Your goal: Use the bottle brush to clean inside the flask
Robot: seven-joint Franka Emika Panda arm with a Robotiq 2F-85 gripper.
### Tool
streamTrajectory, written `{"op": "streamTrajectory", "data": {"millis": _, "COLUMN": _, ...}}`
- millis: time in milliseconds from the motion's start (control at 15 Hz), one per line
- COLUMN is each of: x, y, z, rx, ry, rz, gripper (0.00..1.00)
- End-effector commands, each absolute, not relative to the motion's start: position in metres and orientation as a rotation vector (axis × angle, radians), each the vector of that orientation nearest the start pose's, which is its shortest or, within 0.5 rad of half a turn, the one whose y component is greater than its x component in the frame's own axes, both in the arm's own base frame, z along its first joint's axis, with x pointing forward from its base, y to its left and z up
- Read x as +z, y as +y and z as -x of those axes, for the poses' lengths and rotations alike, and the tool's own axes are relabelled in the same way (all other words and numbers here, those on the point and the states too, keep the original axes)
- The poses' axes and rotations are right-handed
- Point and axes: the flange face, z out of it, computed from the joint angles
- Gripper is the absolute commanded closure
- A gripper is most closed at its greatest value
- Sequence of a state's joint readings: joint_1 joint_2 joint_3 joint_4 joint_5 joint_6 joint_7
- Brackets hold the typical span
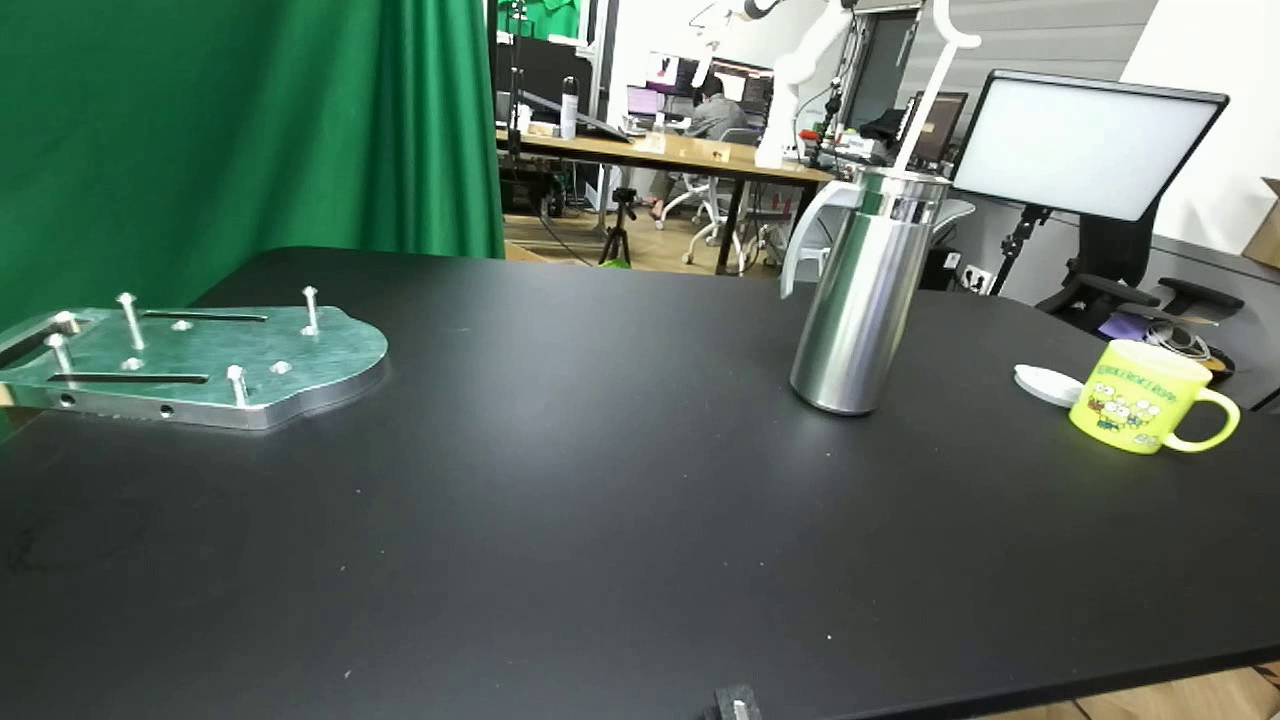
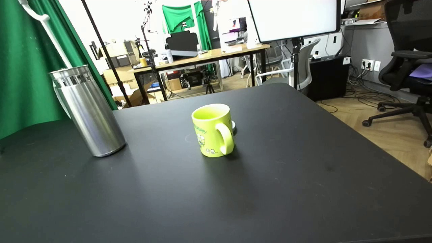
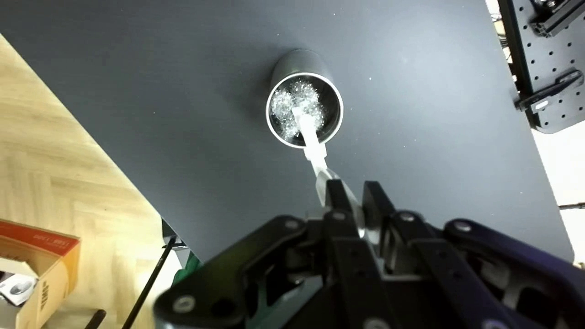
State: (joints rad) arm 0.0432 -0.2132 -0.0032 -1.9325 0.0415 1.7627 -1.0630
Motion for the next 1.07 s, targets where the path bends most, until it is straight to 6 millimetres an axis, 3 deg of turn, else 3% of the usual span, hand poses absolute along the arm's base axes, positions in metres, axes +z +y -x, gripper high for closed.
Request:
{"op": "streamTrajectory", "data": {"millis": 0, "x": 0.581, "y": 0.019, "z": -0.501, "rx": -0.094, "ry": -1.654, "rz": 2.652, "gripper": 0.96}}
{"op": "streamTrajectory", "data": {"millis": 667, "x": 0.485, "y": 0.001, "z": -0.523, "rx": 0.107, "ry": -1.607, "rz": 2.542, "gripper": 0.96}}
{"op": "streamTrajectory", "data": {"millis": 1000, "x": 0.461, "y": 0.002, "z": -0.526, "rx": 0.174, "ry": -1.599, "rz": 2.512, "gripper": 0.96}}
